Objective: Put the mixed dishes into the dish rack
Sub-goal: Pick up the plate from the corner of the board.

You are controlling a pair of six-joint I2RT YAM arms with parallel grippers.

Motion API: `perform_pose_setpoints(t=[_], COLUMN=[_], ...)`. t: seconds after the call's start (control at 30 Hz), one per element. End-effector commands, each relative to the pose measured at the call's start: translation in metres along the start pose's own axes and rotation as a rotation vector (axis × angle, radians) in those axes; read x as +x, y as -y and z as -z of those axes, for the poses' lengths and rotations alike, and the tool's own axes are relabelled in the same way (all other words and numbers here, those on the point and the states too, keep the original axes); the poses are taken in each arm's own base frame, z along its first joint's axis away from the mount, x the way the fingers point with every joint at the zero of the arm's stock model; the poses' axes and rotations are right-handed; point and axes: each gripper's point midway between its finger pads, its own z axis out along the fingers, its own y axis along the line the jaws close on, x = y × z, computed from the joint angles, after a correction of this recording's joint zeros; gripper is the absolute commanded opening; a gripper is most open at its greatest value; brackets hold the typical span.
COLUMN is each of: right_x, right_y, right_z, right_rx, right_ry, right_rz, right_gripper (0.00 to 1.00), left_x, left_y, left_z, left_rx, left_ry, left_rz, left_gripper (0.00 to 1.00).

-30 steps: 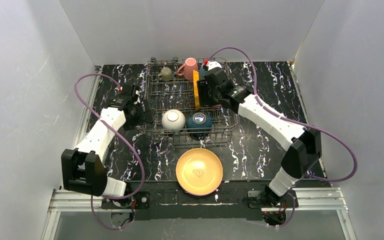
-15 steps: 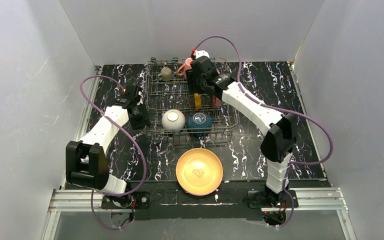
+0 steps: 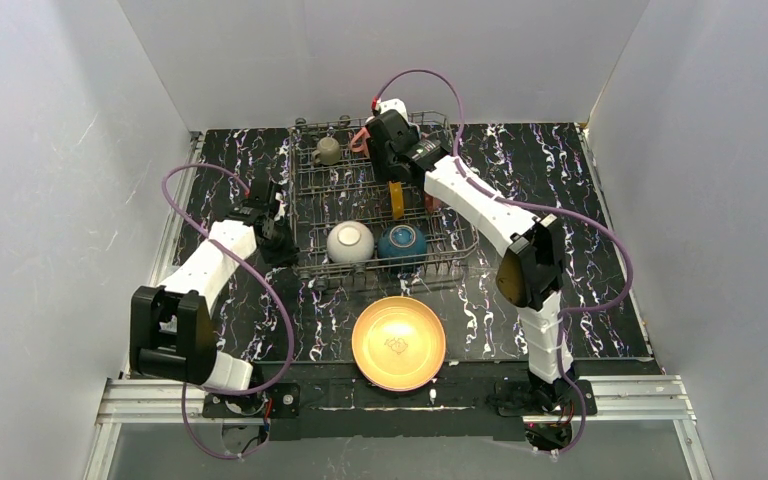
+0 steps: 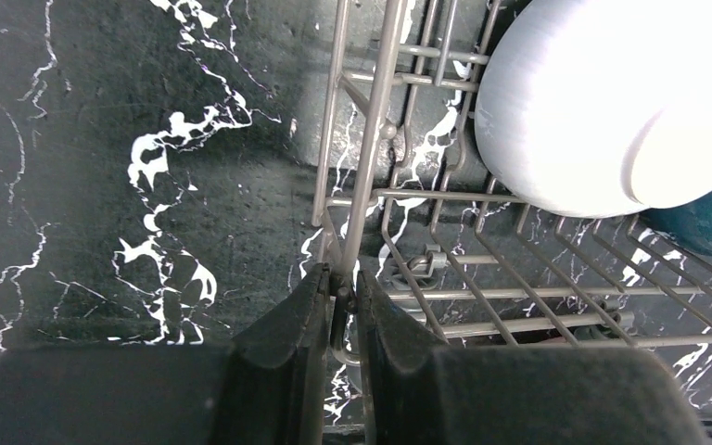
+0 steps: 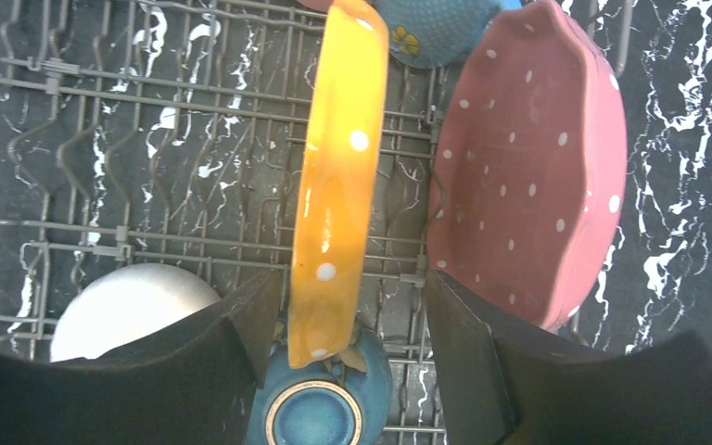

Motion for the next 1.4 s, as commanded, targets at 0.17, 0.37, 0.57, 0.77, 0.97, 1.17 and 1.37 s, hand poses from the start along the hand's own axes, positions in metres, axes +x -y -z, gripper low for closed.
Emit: perform_pose_setpoints(t=[0.17,0.37,0.57,0.77,0.97,1.17,1.37], right_x=[-0.012,-0.013,-0.015,-0.015,-0.021,-0.027,-0.025], right_y=[0.042,0.059,0.069,0.067,0.060,0.052,0.046], right_z=[-0.002,-0.003,-0.004,-0.003,0.003,0.017,0.042], right_rx=[0.074,0.074,0.085,0.060,0.010,-0.054,-0.134], right_ry=[0.021,0.026,0.030,0.028,0.044,0.060,0.066], right_rz=[-0.030,-0.056,-0.069,-0.071,-0.079,-0.092,-0.129], right_gripper=[0.60,0.58,0.57,0.57,0.61,0.67,0.71], left_x=[0.032,0.047,0.054,0.054,0.047,0.035,0.027], left_y=[0.013,0.016,0.013,0.011,0.011,0.012,0.017], left_z=[0.002,0.004,0.006,0.007,0.015,0.037,0.068], left_rx=[0.078,0.090,0.085,0.079,0.078,0.076,0.111], left_ry=[-0.044,-0.042,-0.024,-0.015,0.018,0.062,0.122], left_rz=[0.019,0.022,0.021,0.020,0.014,-0.018,-0.055], left_gripper=[0.06,0.05,0.05,0.10,0.36,0.57,0.64])
